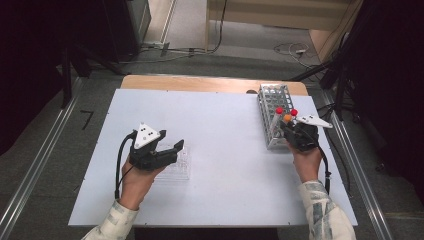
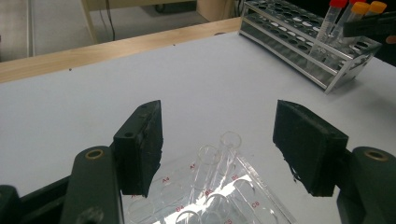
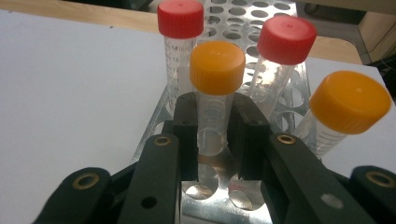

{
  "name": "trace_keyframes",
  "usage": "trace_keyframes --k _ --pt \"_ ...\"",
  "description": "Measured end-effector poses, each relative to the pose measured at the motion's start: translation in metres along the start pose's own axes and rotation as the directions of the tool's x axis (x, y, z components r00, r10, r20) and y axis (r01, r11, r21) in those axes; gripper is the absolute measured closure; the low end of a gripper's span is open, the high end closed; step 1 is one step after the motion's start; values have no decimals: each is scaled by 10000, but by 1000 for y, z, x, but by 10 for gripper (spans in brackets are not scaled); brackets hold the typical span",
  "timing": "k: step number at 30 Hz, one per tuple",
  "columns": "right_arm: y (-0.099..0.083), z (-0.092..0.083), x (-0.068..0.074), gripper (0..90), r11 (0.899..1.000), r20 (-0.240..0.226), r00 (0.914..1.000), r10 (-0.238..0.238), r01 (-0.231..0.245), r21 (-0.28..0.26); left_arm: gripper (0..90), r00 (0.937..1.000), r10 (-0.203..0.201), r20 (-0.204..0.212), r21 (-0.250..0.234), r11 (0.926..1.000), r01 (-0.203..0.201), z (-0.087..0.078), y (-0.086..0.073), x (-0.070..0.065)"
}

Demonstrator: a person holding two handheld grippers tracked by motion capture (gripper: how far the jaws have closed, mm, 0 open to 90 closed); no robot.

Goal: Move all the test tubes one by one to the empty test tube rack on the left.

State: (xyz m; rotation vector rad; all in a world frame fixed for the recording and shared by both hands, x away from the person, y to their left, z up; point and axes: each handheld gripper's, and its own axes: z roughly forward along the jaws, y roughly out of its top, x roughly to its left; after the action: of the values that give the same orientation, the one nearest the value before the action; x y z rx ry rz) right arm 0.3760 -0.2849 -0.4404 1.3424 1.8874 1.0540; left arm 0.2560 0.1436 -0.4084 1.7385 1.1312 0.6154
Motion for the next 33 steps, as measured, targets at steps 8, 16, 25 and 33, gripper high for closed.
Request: trace_keyframes --k 8,16,25,33 --pt "20 -21 1 718 9981 -51 9999 -127 123 -599 337 10000 -21 -45 -29 10000 21 -1 0 0" --pt "35 -46 9 719 9942 -142 9991 -391 375 -1005 299 9999 -37 -138 -18 10000 37 -1 1 0" --pt "33 -56 32 720 9918 -863 9928 -833 743 -1037 260 9997 -119 -221 -2 9999 119 -1 1 0" --pt "26 -58 63 720 9900 -1932 9743 -1161 978 -1017 260 9996 -237 -135 -106 9997 236 -3 2 -1"
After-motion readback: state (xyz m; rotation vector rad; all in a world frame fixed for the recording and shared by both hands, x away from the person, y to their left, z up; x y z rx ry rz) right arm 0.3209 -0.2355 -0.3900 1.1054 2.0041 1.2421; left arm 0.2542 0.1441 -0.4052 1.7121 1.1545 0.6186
